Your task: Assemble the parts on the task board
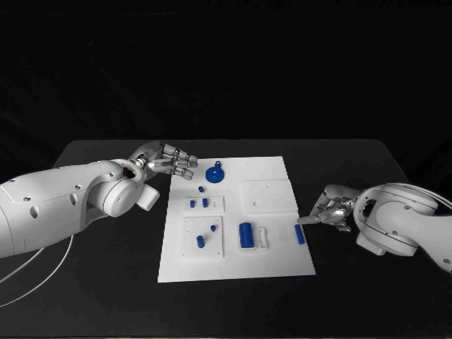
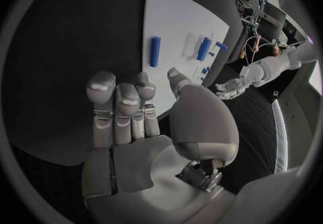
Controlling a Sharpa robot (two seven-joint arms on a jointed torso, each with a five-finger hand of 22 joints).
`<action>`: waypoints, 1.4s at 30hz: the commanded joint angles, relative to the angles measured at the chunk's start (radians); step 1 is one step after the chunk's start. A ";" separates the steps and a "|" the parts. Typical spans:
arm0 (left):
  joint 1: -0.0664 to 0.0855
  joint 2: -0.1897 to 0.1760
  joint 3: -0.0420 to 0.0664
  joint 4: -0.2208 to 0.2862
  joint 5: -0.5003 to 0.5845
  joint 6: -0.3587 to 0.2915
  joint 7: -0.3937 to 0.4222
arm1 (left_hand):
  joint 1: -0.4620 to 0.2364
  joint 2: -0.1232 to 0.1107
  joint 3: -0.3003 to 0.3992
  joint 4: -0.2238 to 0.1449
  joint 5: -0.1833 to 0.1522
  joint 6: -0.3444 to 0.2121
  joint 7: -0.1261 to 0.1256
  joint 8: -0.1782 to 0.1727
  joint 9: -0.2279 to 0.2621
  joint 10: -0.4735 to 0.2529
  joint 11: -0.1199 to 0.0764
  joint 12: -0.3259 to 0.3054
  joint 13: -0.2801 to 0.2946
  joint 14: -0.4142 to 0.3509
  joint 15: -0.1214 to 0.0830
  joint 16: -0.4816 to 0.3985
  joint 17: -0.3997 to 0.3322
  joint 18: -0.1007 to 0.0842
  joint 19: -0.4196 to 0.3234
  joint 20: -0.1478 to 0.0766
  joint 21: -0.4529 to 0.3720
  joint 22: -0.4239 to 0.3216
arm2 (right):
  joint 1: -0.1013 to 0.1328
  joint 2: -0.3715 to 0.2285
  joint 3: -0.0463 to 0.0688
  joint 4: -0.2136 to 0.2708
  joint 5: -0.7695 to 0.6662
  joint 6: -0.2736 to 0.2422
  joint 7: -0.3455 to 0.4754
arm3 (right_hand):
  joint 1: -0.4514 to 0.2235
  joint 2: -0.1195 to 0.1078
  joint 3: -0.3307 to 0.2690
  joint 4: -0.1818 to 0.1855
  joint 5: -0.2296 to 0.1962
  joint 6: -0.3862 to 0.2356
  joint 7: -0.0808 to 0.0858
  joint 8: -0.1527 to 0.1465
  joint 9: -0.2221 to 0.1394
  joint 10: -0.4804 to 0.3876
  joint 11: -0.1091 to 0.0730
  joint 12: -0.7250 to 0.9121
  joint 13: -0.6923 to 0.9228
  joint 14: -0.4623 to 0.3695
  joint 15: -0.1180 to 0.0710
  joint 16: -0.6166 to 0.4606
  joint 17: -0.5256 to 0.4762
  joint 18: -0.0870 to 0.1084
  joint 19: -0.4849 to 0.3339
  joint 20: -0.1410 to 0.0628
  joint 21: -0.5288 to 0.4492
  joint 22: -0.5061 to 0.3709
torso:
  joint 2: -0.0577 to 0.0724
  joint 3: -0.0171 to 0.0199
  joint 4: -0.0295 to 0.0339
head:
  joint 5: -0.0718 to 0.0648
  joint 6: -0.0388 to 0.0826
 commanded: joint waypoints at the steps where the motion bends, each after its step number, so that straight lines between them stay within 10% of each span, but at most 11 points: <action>1: 0.000 0.001 0.000 0.003 0.003 0.014 0.015 | -0.003 -0.007 0.001 0.005 -0.004 -0.003 -0.001 -0.002 0.000 -0.004 -0.001 0.004 0.000 -0.006 -0.001 -0.004 0.001 0.008 0.005 -0.002 -0.004 -0.001 | -0.016 0.008 0.000 0.007 -0.080 0.060 -0.061 | -0.008 -0.019 0.014 0.024 -0.004 -0.008 -0.001 0.004 -0.003 -0.004 -0.002 -0.007 0.000 0.002 -0.002 -0.005 0.000 -0.010 0.055 0.000 -0.007 0.050 | 0.000 -0.0005 0.0015 | -0.002 -0.002; 20: 0.000 -0.004 0.000 0.004 0.003 0.020 0.009 | -0.004 -0.006 0.000 0.006 -0.005 -0.004 -0.001 -0.003 0.000 -0.005 -0.001 0.004 0.000 -0.006 -0.001 -0.004 0.001 0.007 0.005 -0.002 -0.004 -0.003 | -0.063 0.055 -0.001 -0.007 -0.163 0.020 -0.076 | 0.014 -0.011 0.020 0.044 -0.005 0.004 -0.003 0.005 -0.003 0.002 -0.004 -0.016 0.005 0.005 -0.004 -0.006 0.010 -0.014 0.056 -0.003 -0.004 0.050 | 0.000 -0.0014 0.0021 | -0.002 -0.006; 24: 0.000 -0.005 0.000 0.004 0.003 0.021 0.008 | -0.005 -0.006 -0.002 0.008 -0.006 -0.005 -0.001 -0.003 0.000 -0.006 0.000 0.004 0.000 -0.007 0.000 -0.004 0.001 0.007 0.006 -0.001 -0.005 -0.010 | -0.066 0.062 -0.002 -0.016 -0.174 0.014 -0.077 | 0.074 0.031 0.062 -0.014 -0.004 0.015 -0.009 0.005 -0.003 0.003 -0.007 -0.016 0.006 0.005 -0.004 -0.006 0.011 -0.016 0.056 -0.003 -0.003 0.051 | 0.000 -0.0013 0.0016 | -0.001 -0.006; 32: 0.000 -0.005 -0.001 0.004 0.003 0.022 0.006 | -0.005 -0.006 -0.002 0.008 -0.006 -0.005 -0.001 -0.003 0.000 -0.006 0.000 0.004 0.000 -0.007 0.000 -0.004 0.001 0.007 0.006 -0.001 -0.005 -0.010 | -0.071 0.073 -0.003 -0.025 -0.177 0.010 -0.077 | 0.066 0.107 0.237 -0.312 0.017 0.037 -0.012 0.004 -0.002 -0.001 -0.008 -0.016 0.006 0.007 -0.001 -0.003 0.013 -0.022 0.055 0.001 0.004 0.055 | 0.000 -0.0010 0.0007 | -0.004 -0.008; 42: 0.000 -0.006 -0.001 0.004 0.003 0.023 0.003 | -0.005 -0.006 -0.002 0.008 -0.006 -0.005 -0.001 -0.003 0.000 -0.006 0.000 0.004 0.000 -0.007 0.000 -0.004 0.001 0.007 0.006 -0.001 -0.005 -0.010 | -0.073 0.066 -0.004 -0.039 -0.113 -0.051 -0.068 | -0.012 0.158 0.322 -0.388 0.004 0.060 -0.016 0.003 -0.011 0.018 -0.006 -0.007 -0.001 0.011 0.008 0.026 0.034 -0.026 0.056 0.011 0.033 0.074 | -0.001 -0.0011 0.0011 | -0.006 -0.010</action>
